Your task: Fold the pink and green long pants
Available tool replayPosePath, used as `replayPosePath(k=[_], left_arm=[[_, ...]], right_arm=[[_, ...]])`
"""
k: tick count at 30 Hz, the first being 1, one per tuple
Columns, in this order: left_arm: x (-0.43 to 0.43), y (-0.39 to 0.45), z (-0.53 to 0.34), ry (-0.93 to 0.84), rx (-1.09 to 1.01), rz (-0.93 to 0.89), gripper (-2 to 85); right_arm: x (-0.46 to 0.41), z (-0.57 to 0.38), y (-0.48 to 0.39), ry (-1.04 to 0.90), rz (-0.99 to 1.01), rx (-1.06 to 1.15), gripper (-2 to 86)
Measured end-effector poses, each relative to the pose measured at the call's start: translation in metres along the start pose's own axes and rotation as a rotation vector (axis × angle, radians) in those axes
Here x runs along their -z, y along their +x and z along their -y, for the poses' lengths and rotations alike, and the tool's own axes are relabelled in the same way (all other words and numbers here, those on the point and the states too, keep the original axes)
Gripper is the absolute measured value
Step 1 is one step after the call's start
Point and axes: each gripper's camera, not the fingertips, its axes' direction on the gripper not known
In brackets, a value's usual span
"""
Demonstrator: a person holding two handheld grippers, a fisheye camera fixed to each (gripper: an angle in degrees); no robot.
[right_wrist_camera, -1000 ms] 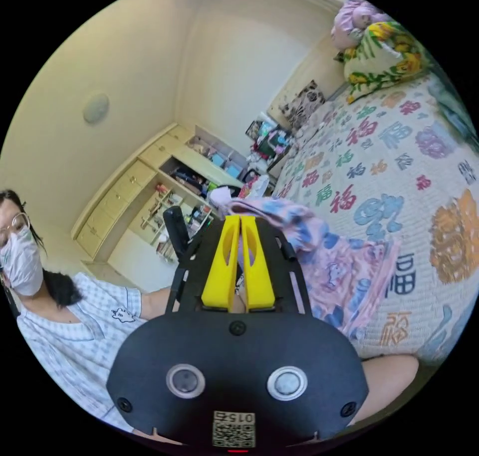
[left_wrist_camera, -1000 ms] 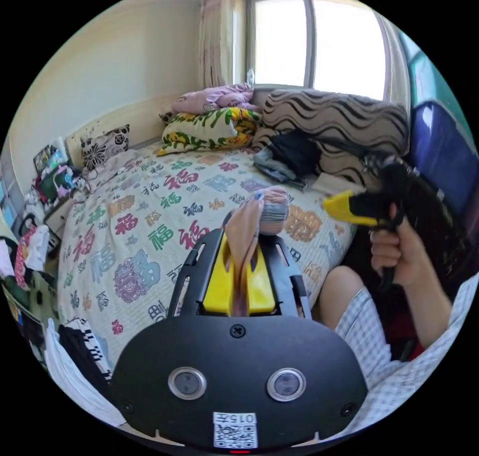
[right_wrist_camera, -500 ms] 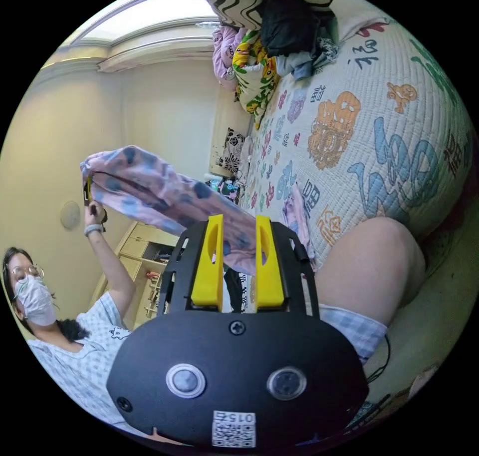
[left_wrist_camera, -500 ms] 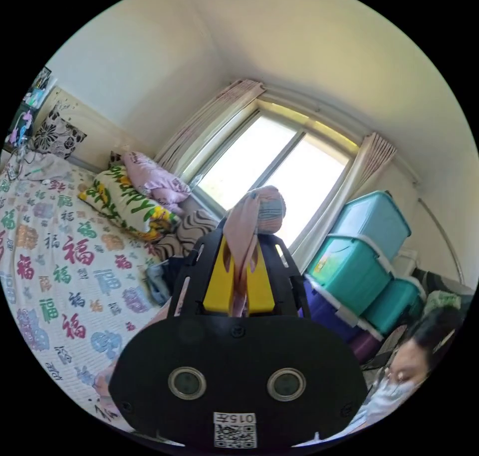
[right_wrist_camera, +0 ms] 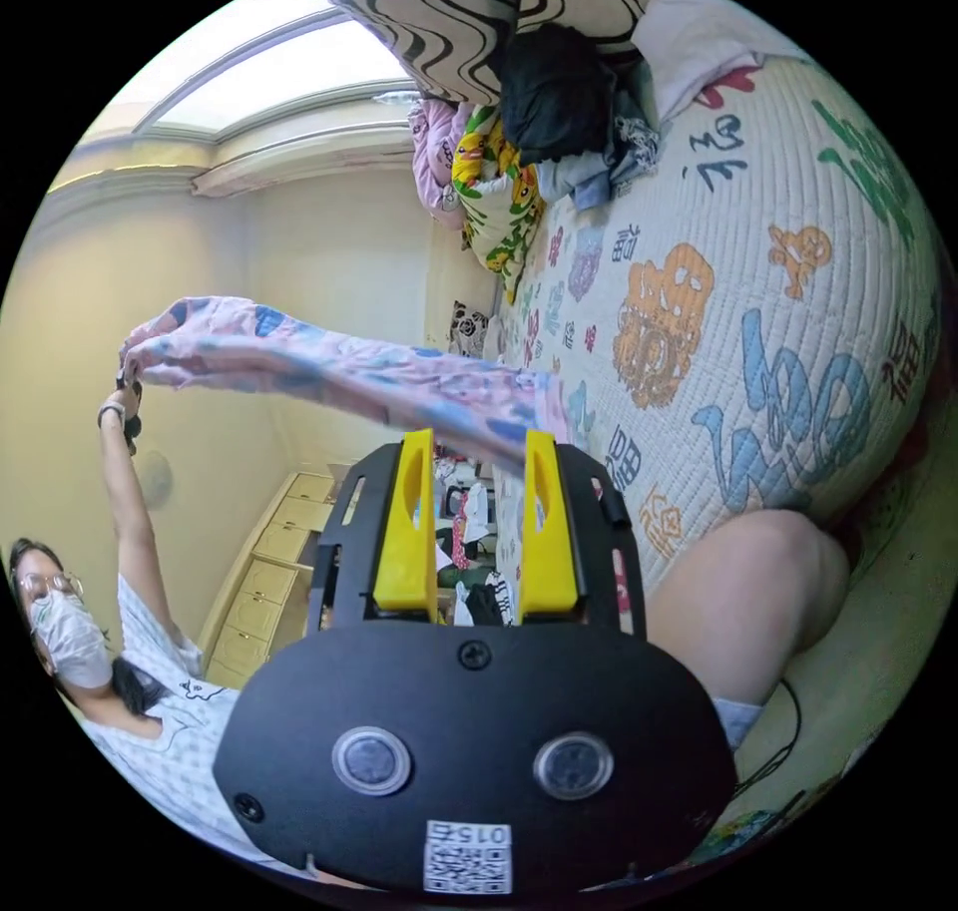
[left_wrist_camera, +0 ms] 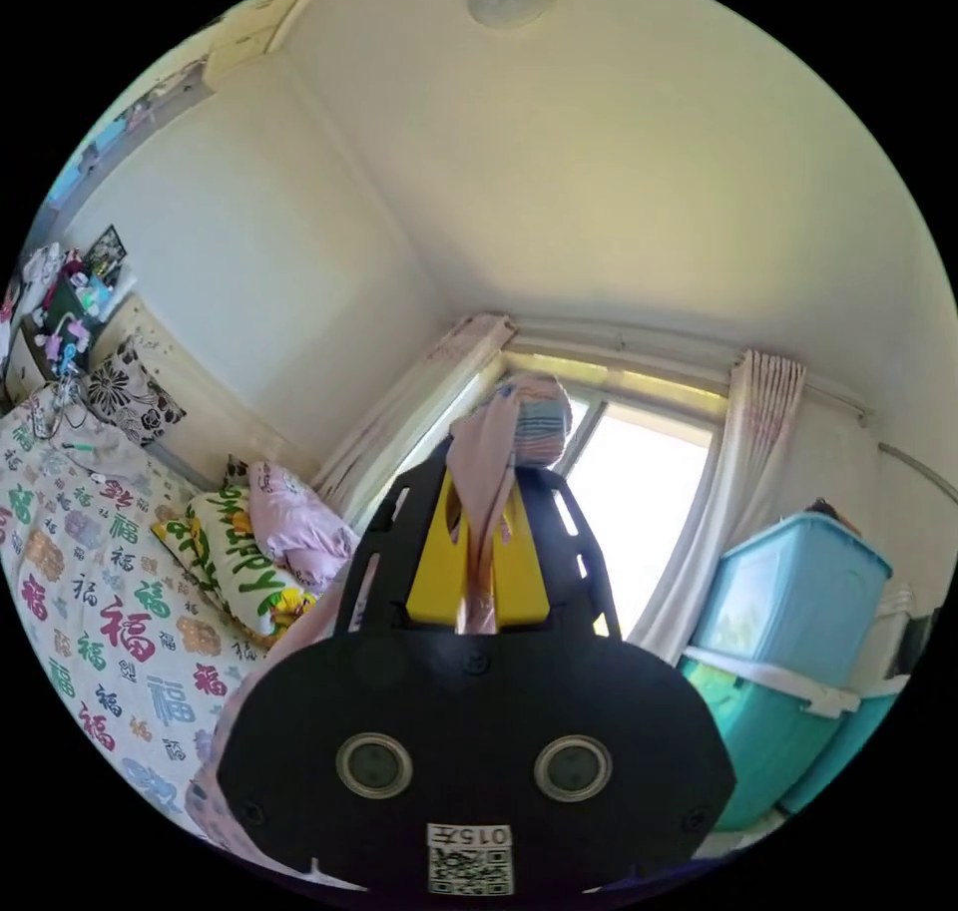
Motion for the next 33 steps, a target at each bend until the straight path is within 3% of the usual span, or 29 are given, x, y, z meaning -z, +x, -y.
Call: replayPosePath(k=[4,6,9,14,17,22,25,33], left_arm=[[0.012,-0.02,0.039,0.093,-0.015,0.064,-0.7],[0.036,-0.056,0.057,0.088,0.014,0.009,-0.7],[0.103,-0.138,0.074,-0.002,0.051,-0.078,-0.8],[0.228,-0.283,0.064,-0.273,0.179,-0.077,-0.8],[0.304,-0.37,0.05,-0.388,0.28,0.049,-0.8],[0.443,-0.451,0.038,-0.275,0.33,0.485,-0.8],[0.478,-0.467,0.038,-0.288,0.33,0.635,-0.8],[0.496,-0.488,0.058,-0.242,0.363,0.663,-0.7]], right_arm=[[-0.002,0.021,-0.018,-0.01,-0.014,0.05,12.4],[-0.009,0.026,-0.023,-0.035,-0.036,0.07,12.0],[-0.027,0.03,-0.02,-0.094,-0.043,0.062,11.8],[-0.064,0.041,-0.009,-0.184,-0.078,0.011,12.4],[-0.087,0.052,-0.003,-0.212,-0.09,-0.027,12.6],[-0.14,0.088,0.012,-0.245,-0.238,-0.096,13.8],[-0.179,0.11,0.025,-0.289,-0.323,-0.156,15.5],[-0.252,0.137,0.024,-0.377,-0.574,-0.232,10.6]])
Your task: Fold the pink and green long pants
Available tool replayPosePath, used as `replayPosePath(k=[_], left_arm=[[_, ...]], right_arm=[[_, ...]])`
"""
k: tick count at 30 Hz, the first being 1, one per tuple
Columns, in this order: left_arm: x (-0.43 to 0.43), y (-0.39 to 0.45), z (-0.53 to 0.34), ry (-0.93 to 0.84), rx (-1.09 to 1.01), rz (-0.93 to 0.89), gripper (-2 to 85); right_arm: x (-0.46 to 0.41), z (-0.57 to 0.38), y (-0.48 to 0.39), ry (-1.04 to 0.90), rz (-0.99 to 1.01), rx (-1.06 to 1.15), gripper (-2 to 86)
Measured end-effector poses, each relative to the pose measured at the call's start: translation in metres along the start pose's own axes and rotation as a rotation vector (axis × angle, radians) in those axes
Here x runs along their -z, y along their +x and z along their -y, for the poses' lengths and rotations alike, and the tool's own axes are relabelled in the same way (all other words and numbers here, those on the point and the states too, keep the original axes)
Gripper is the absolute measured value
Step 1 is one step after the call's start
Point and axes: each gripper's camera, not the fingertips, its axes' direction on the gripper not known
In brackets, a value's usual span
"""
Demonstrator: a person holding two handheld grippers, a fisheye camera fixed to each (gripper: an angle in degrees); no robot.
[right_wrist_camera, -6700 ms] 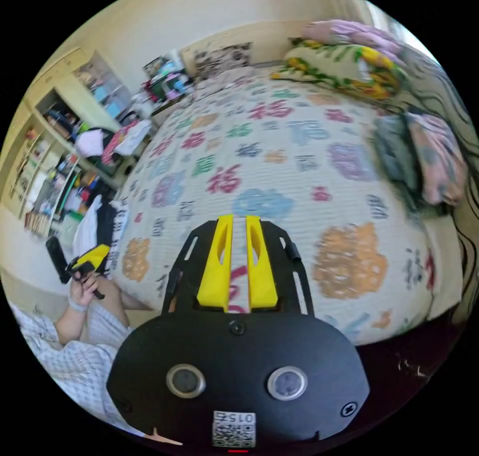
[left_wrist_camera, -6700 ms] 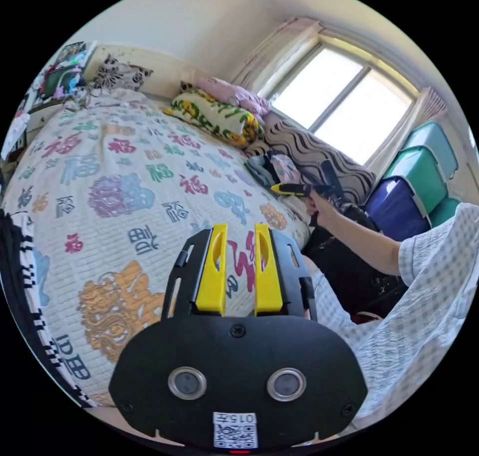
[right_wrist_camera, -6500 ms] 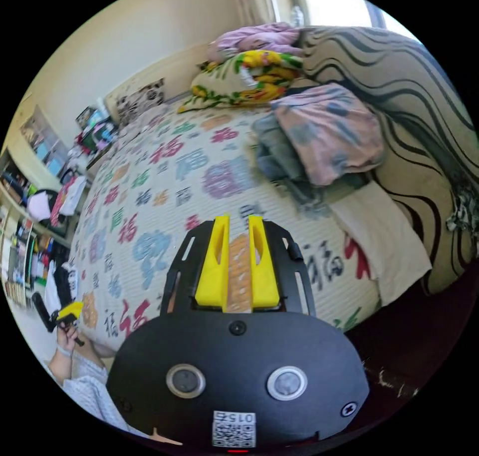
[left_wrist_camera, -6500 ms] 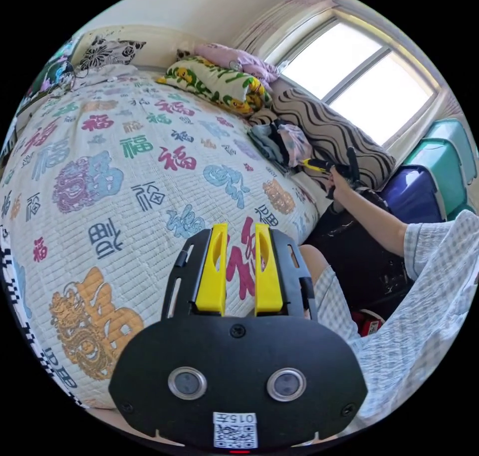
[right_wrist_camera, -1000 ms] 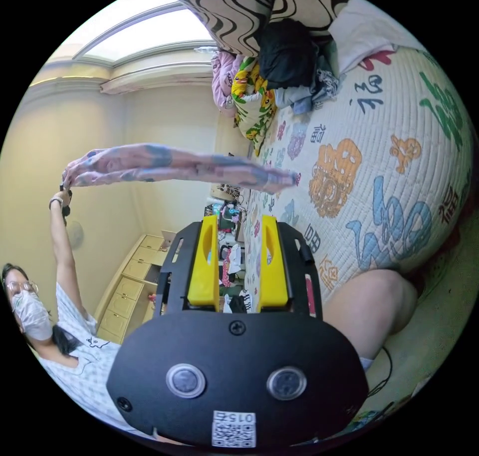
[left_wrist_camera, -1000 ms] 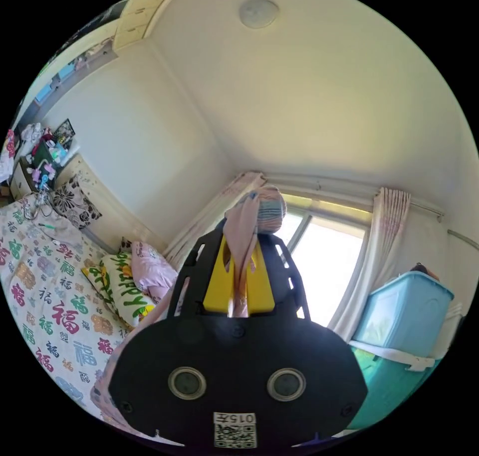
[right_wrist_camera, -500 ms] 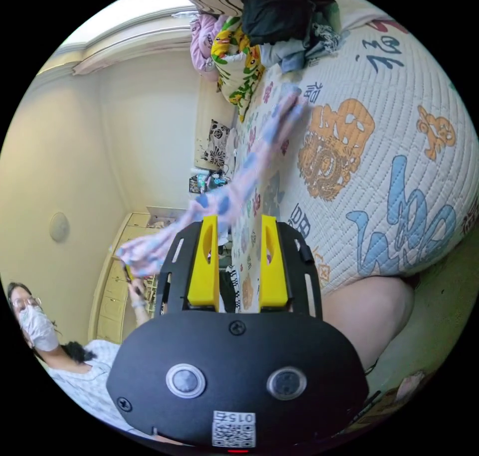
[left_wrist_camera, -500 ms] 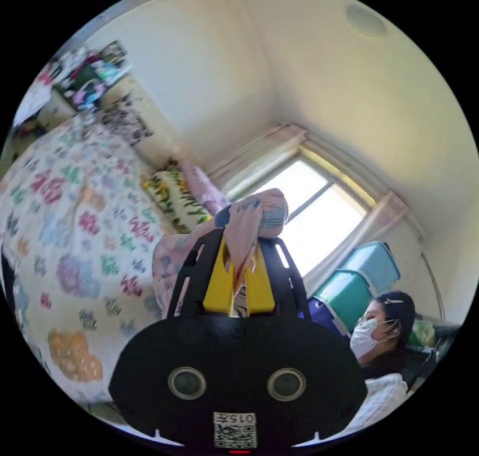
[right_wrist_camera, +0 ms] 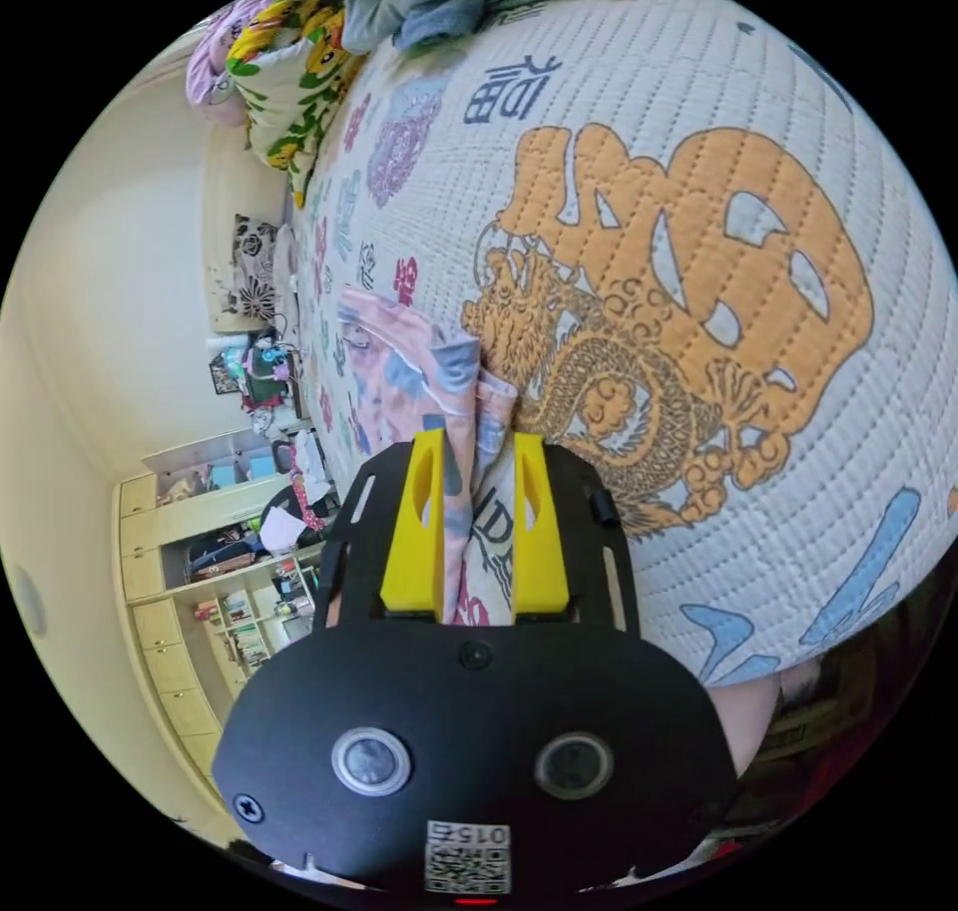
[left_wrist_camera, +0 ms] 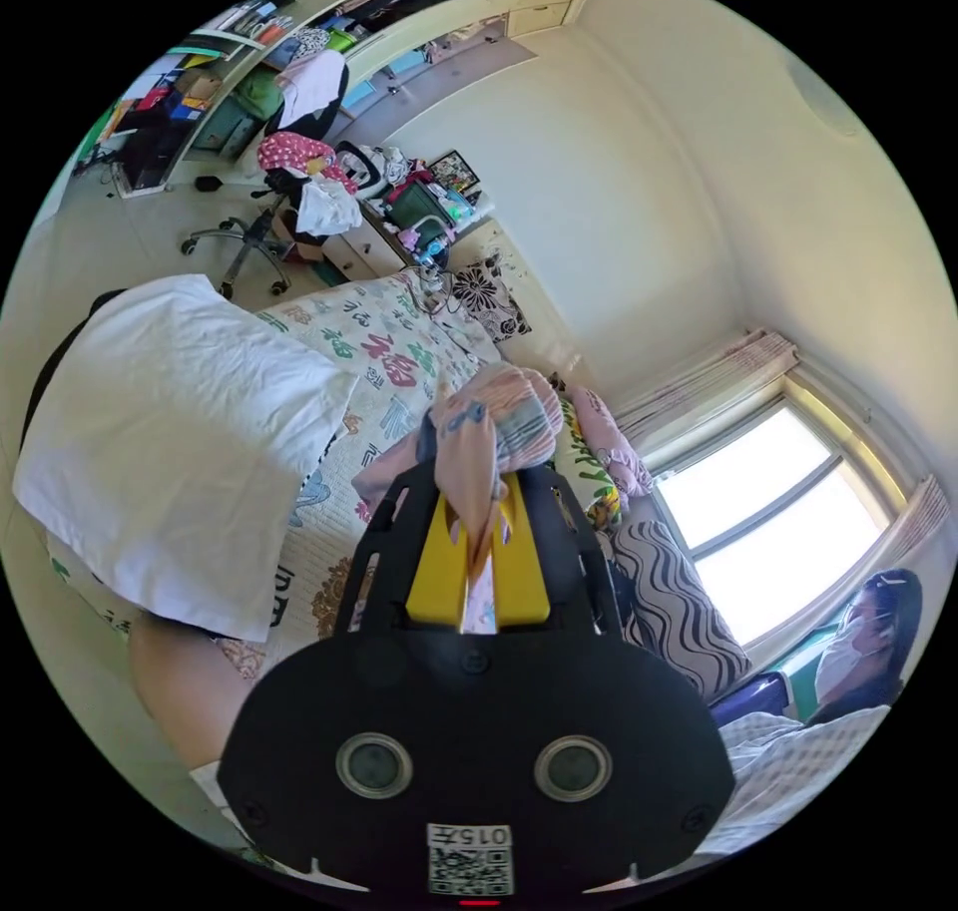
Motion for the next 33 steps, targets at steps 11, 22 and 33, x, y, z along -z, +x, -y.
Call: replayPosePath(k=[11,22,33], left_arm=[[-0.023,0.031,0.051,-0.052,-0.081,-0.02,-0.7],[-0.073,0.06,0.171,-0.07,-0.031,-0.055,-0.6],[-0.141,0.058,0.219,-0.145,-0.055,-0.248,-0.6]], right_arm=[[-0.005,0.006,-0.047,-0.054,0.007,0.079,9.1],[0.091,0.026,-0.159,0.044,0.094,0.278,3.4],[0.273,-0.007,-0.194,0.304,0.122,0.398,3.9]])
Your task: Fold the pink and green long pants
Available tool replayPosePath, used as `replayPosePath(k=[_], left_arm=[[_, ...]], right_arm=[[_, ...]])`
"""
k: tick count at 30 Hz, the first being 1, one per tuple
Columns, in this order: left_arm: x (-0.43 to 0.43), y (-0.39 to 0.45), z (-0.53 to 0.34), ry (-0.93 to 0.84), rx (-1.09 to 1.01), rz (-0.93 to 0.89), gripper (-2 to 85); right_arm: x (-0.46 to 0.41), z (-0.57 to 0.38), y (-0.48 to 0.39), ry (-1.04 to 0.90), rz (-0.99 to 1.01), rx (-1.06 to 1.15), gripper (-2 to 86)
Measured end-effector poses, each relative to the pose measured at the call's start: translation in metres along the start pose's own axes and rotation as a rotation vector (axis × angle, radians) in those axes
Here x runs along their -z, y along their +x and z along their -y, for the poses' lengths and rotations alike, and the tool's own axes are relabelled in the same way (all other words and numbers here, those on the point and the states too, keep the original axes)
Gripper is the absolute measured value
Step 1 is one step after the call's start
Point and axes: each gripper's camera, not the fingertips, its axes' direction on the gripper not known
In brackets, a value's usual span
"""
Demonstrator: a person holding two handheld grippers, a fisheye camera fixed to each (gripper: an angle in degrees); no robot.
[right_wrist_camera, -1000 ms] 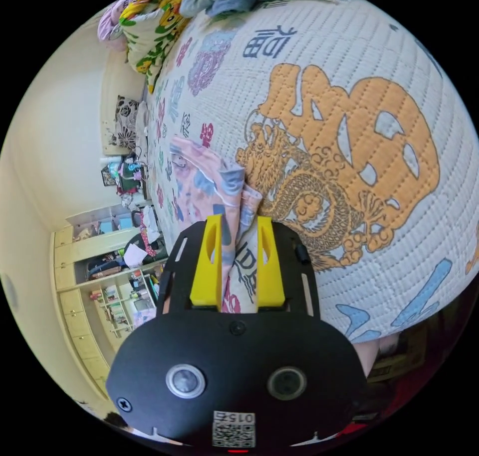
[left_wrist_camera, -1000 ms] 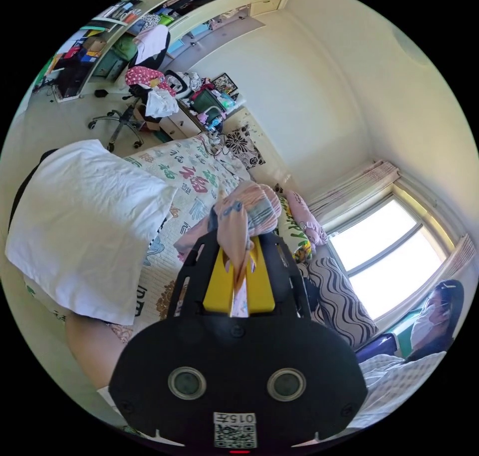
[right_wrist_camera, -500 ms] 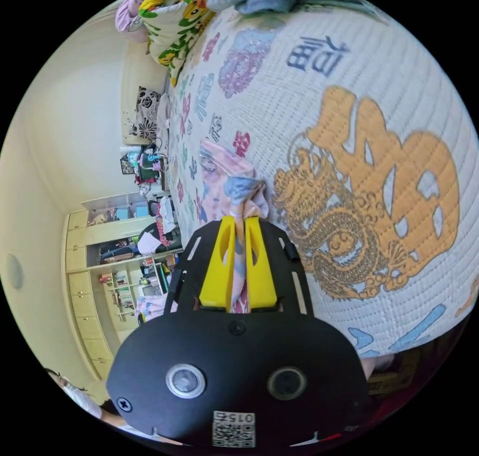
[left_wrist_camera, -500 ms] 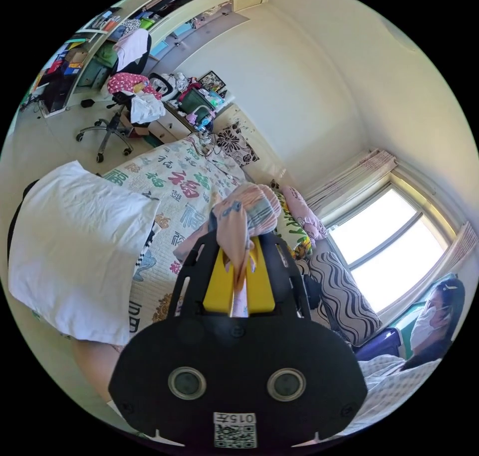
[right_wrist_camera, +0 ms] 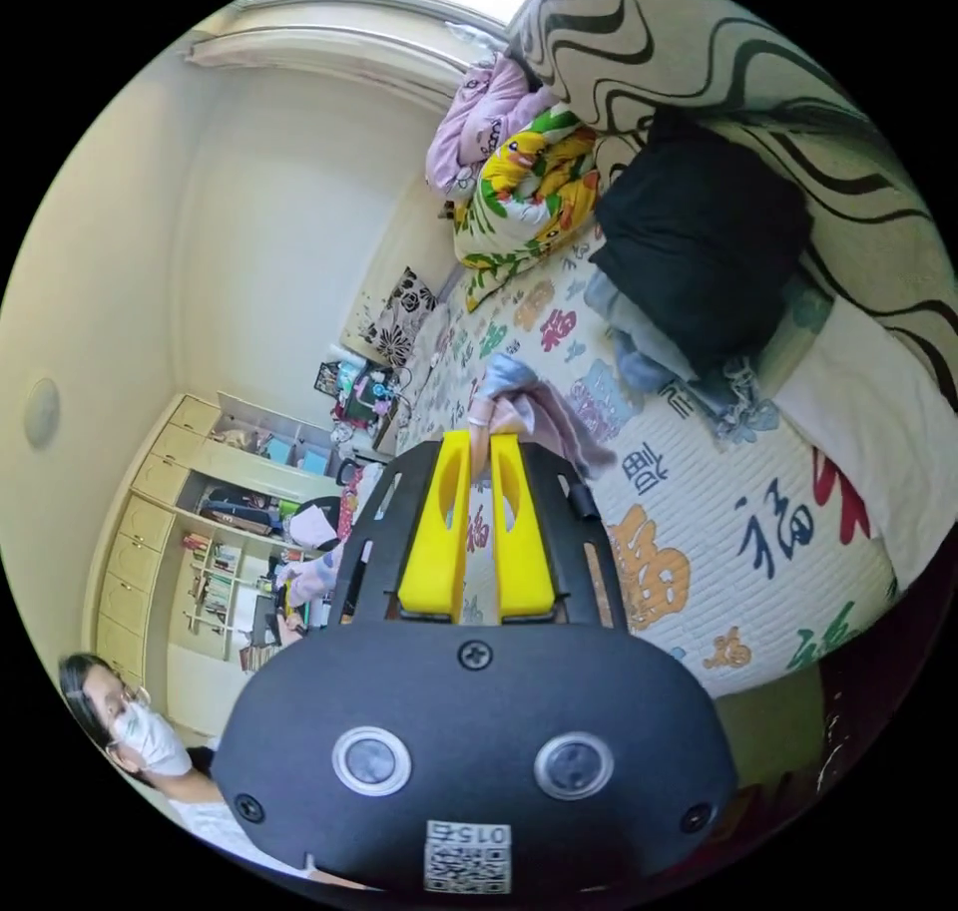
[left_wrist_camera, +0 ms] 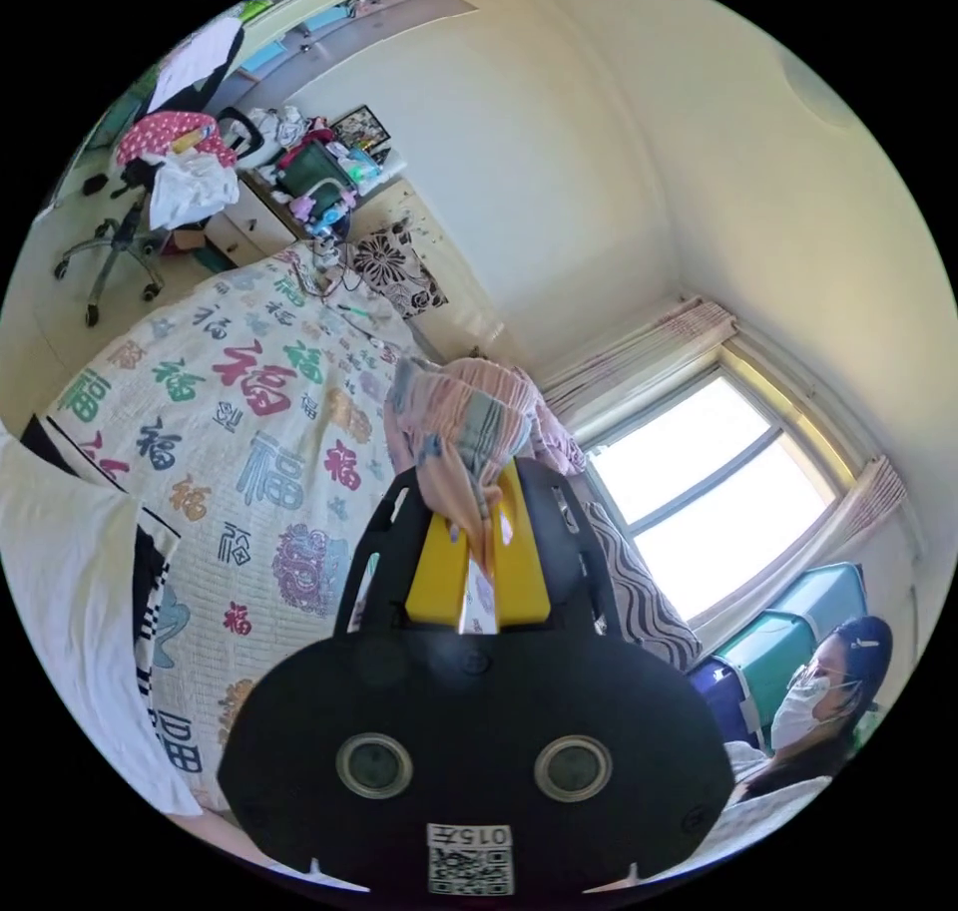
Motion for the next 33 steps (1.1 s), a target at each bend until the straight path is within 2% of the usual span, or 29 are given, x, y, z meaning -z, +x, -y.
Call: replayPosePath(k=[3,7,10,14,18,25,29,33], left_arm=[[-0.016,-0.066,-0.027,-0.038,0.127,0.02,-0.6],[-0.019,-0.158,-0.078,-0.113,0.352,0.215,-0.5],[-0.011,-0.189,-0.1,-0.135,0.449,0.261,-0.5],[-0.013,-0.187,-0.073,-0.122,0.417,0.191,-0.5],[-0.052,-0.144,-0.003,-0.166,0.262,0.177,-0.5],[-0.07,-0.078,0.08,-0.064,0.115,0.062,-0.4],[-0.058,-0.077,0.081,-0.048,0.078,0.03,-0.1],[-0.054,-0.126,0.05,-0.073,0.136,0.103,0.9]], right_arm=[[-0.01,-0.026,0.046,-0.05,-0.045,-0.121,3.9],[-0.038,-0.075,0.123,-0.131,-0.029,-0.394,3.8],[-0.045,-0.093,0.134,-0.125,-0.039,-0.445,3.6],[-0.042,-0.065,0.104,-0.14,-0.04,-0.361,3.5],[-0.047,0.0,0.023,-0.159,-0.101,-0.155,3.7],[-0.025,0.064,-0.073,-0.031,-0.048,-0.021,3.7],[-0.016,0.06,-0.076,-0.001,-0.011,-0.001,3.7],[-0.037,0.033,-0.025,-0.037,-0.001,-0.07,4.1]])
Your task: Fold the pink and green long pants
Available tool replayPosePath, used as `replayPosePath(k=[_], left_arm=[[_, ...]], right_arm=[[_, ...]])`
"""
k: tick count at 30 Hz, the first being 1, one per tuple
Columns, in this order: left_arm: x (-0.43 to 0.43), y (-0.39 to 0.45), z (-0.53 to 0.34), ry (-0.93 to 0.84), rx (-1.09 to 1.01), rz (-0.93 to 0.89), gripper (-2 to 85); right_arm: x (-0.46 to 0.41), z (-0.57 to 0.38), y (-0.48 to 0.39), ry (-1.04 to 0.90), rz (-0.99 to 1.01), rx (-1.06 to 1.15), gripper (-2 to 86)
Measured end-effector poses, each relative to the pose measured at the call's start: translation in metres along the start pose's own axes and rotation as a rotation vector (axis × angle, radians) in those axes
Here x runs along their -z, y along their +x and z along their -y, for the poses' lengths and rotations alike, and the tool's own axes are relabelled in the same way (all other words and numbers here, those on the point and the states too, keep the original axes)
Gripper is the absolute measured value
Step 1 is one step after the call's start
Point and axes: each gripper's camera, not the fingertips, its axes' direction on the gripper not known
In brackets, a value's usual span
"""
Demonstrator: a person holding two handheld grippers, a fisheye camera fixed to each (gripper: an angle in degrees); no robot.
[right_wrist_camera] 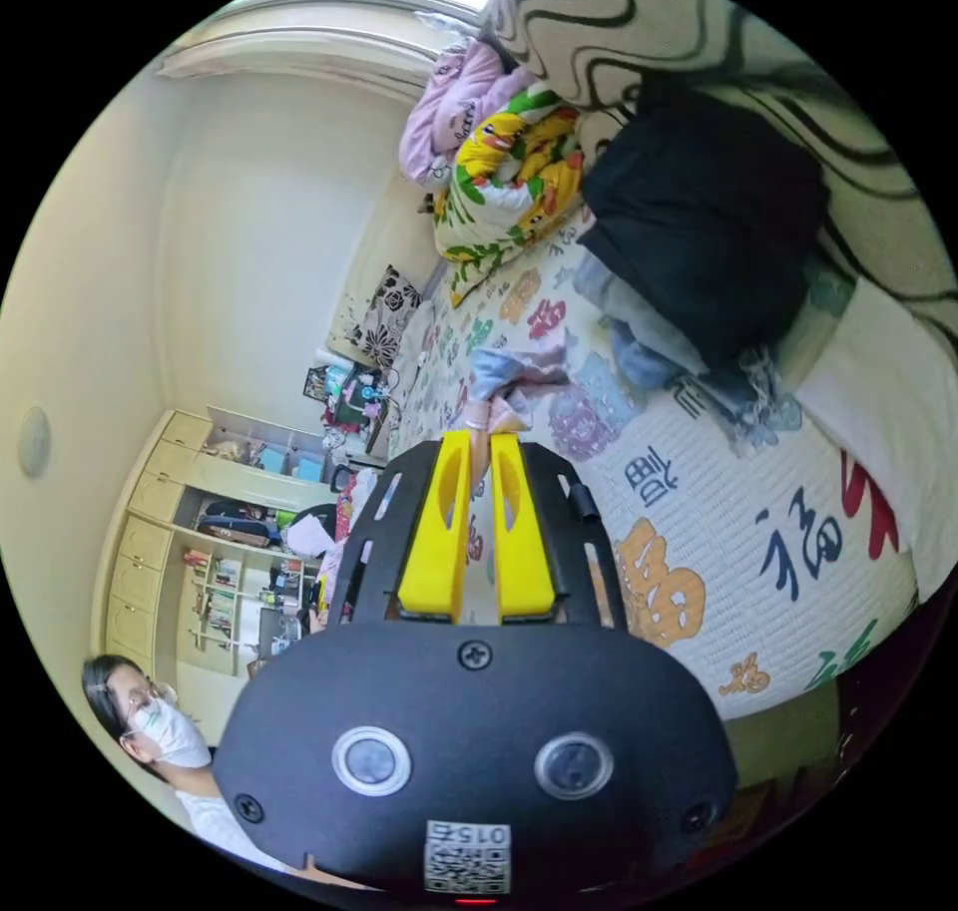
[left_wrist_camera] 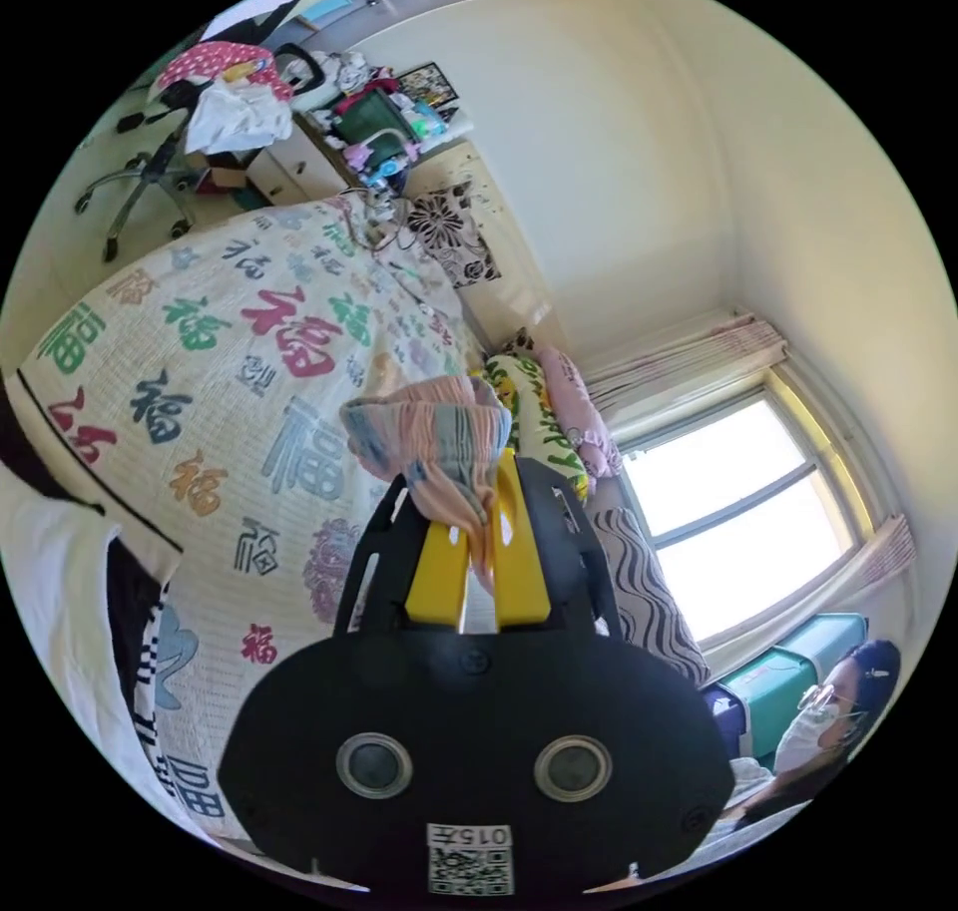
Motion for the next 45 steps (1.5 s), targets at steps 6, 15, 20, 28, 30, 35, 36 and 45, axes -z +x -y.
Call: replayPosePath(k=[6,15,20,28,30,35,36,45], left_arm=[[-0.019,-0.121,-0.075,-0.153,0.228,0.202,5.0],[0.035,-0.074,-0.113,-0.231,-0.108,0.463,8.2],[0.0,-0.014,-0.092,-0.23,-0.394,0.583,8.8],[-0.155,-0.035,-0.064,-0.519,-0.415,0.766,10.2],[-0.166,-0.05,-0.068,-0.537,-0.379,0.819,8.1],[-0.149,-0.06,-0.085,-0.504,-0.363,0.736,1.9],[-0.136,-0.052,-0.089,-0.472,-0.388,0.715,1.4],[0.018,0.011,-0.13,-0.238,-0.438,0.34,0.3]], right_arm=[[-0.047,-0.059,0.117,-0.075,-0.114,-0.32,5.5],[-0.015,-0.052,0.106,-0.042,-0.286,-0.218,6.3],[-0.066,-0.026,0.053,-0.161,-0.347,-0.051,6.8],[-0.164,-0.029,0.015,-0.324,-0.349,0.057,6.4],[-0.172,-0.028,0.015,-0.333,-0.396,0.065,6.6],[-0.189,-0.005,0.017,-0.291,-0.588,0.089,8.2],[-0.193,0.004,0.019,-0.27,-0.603,0.084,8.4],[-0.239,0.045,0.053,-0.217,-0.507,-0.039,8.3]])
